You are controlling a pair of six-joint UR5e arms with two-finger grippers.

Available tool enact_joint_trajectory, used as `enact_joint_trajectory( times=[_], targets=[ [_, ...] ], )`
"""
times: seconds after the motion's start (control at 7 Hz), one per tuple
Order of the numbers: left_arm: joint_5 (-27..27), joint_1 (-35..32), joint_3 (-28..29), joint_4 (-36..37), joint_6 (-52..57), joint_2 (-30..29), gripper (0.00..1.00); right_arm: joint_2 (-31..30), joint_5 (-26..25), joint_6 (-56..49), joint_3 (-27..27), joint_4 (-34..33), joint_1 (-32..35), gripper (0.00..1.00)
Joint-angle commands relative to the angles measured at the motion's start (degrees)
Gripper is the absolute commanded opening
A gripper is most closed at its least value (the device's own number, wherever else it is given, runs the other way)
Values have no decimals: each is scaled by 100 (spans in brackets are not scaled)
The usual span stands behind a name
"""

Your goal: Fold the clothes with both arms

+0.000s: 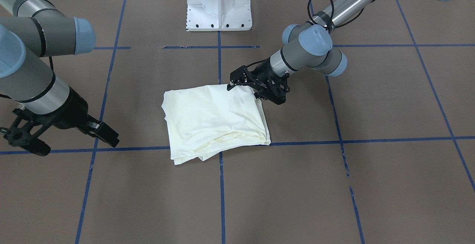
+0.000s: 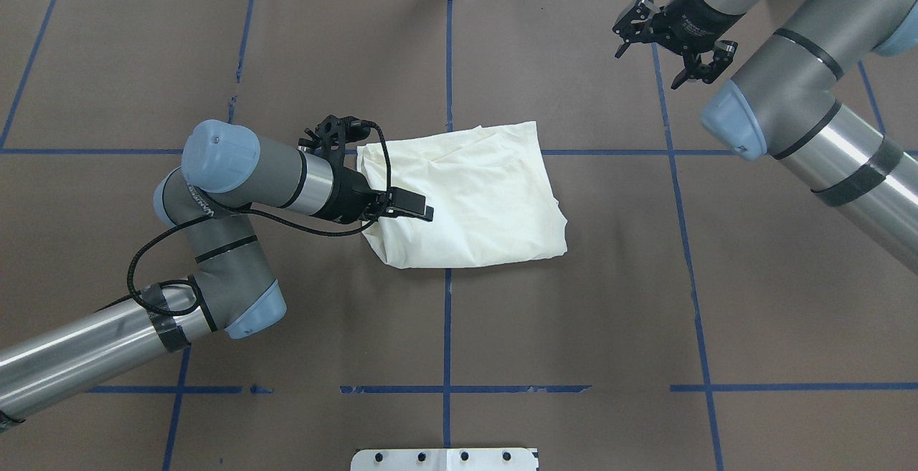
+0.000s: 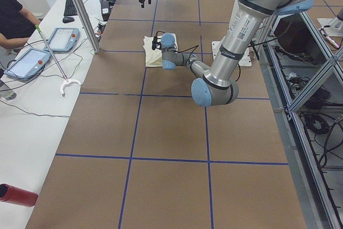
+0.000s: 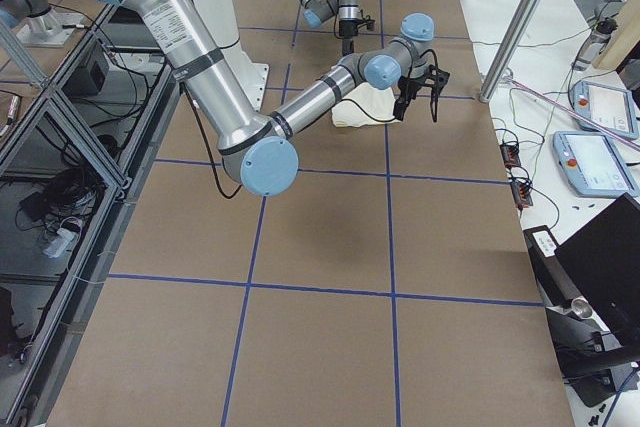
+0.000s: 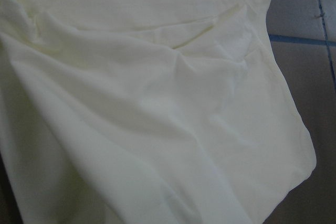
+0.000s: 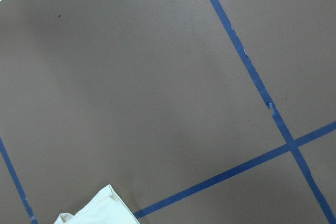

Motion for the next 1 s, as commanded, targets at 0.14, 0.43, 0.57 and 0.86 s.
enact_joint_trajectory(
  times=[0.14, 0.43, 0.57, 0.86],
  targets=[
    [8, 171, 283, -537, -12, -77, 100, -4, 7, -216, -3, -122, 82, 100],
    [-1, 478, 222, -564, -48, -7, 100, -3, 7, -323, -3, -202, 126, 100],
    [-27, 601, 126, -608, -457, 107, 100, 5, 7, -323, -3, -202, 143, 100],
    [-45, 786, -767, -679, -987, 641, 100, -4, 7, -471, -21, -211, 196, 100]
  ],
)
